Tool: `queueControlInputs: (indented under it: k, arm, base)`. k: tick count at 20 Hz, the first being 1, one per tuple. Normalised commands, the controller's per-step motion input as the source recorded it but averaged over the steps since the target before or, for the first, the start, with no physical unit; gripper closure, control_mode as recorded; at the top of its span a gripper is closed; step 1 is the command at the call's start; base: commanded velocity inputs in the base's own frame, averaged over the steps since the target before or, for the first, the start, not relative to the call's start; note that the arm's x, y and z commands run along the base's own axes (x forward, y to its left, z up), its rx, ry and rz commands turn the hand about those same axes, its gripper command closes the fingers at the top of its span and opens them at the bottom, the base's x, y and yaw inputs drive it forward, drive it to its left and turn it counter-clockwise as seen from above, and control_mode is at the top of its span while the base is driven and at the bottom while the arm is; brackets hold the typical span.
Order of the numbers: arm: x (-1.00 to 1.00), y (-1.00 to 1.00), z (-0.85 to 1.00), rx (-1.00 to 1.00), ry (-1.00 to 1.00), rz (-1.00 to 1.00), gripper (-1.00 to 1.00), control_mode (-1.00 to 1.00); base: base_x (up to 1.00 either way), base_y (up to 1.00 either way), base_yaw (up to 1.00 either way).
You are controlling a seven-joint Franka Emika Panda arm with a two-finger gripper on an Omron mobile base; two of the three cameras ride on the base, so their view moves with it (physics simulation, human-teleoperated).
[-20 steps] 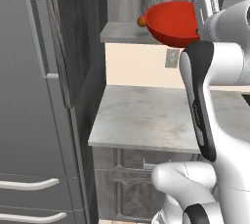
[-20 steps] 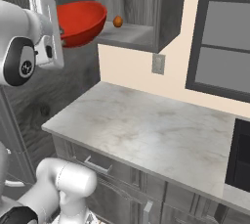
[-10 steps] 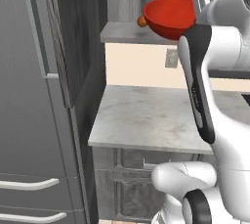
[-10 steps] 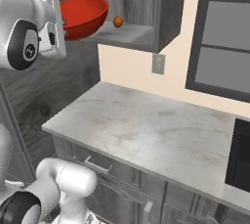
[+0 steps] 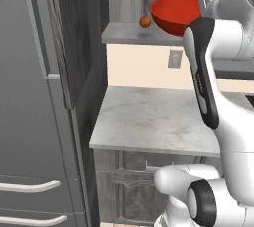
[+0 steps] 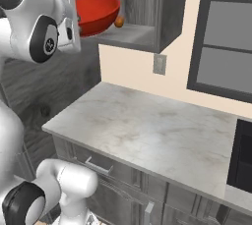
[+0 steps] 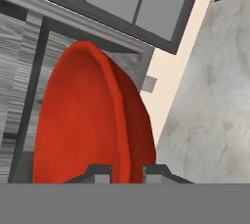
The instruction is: Pick the mug and place it in the sink. Pick the bowl and place it in the open cabinet and then close the cabinet.
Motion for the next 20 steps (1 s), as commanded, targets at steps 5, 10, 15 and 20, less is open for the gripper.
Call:
queueControlInputs:
  k: [5,10,15,20]
  arm:
    - [0.21,-0.26,0.0,0.0,-0.09,0.0,1.0,-1.0]
    - [0.24,-0.12,0.0,0.0,-0.02,0.0,1.0,-1.0]
    - [0.44,-0.07,-0.01,0.0,0.0,0.0,1.0,-1.0]
    - [0.37,-0.02,-0.01,0.0,0.0,0.0,1.0,-1.0]
  base:
    - [0.0,0.0,0.0]
    - [0.0,0.0,0.0]
    - [0.0,0.0,0.0]
    - [0.0,0.0,0.0]
